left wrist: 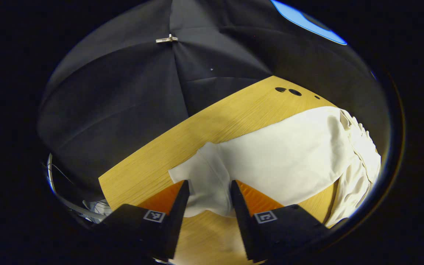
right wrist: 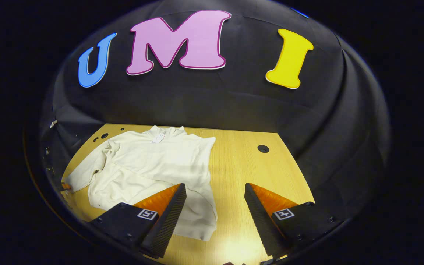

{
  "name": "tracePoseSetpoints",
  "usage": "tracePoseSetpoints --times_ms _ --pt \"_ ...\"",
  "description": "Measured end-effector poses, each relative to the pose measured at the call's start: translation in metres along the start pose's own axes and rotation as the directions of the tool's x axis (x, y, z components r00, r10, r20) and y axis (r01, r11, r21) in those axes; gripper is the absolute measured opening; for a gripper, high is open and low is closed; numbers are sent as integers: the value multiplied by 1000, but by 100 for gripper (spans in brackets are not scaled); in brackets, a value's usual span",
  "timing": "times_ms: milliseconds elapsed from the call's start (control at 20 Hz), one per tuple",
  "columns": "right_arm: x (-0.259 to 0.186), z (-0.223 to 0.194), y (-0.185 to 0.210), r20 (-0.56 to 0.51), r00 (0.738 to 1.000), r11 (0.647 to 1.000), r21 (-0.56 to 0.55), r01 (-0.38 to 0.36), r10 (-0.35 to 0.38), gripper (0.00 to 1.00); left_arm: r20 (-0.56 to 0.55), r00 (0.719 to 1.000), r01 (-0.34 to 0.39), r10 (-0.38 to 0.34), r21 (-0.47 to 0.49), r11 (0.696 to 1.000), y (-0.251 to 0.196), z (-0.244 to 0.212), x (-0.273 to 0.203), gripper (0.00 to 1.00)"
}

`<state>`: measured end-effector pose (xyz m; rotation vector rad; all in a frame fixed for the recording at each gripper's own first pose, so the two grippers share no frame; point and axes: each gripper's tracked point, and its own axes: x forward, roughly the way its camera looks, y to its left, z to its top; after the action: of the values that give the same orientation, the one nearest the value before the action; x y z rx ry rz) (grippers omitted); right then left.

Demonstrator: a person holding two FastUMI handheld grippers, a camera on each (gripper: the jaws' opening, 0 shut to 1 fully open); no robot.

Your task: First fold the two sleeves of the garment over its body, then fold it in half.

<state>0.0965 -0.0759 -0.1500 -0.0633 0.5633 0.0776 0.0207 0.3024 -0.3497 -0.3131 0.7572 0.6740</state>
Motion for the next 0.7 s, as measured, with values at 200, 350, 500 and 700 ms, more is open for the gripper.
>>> tracePoseSetpoints --times_ms 200,350,500,700 --pt "-5 1 -5 16 1000 1000 4 -2 2 98 -10 999 44 -43 89 995 -12 2 1 27" --pt "-5 2 -5 26 1000 1000 -10 -14 14 98 12 999 39 -41 116 992 -14 6 -1 10" --pt "-2 4 -3 42 999 1000 -3 -19 19 98 -5 999 52 -52 102 993 -20 7 -4 6" --pt "0 -3 -6 51 998 999 14 -32 31 98 26 998 60 -61 60 996 -36 32 -14 6"
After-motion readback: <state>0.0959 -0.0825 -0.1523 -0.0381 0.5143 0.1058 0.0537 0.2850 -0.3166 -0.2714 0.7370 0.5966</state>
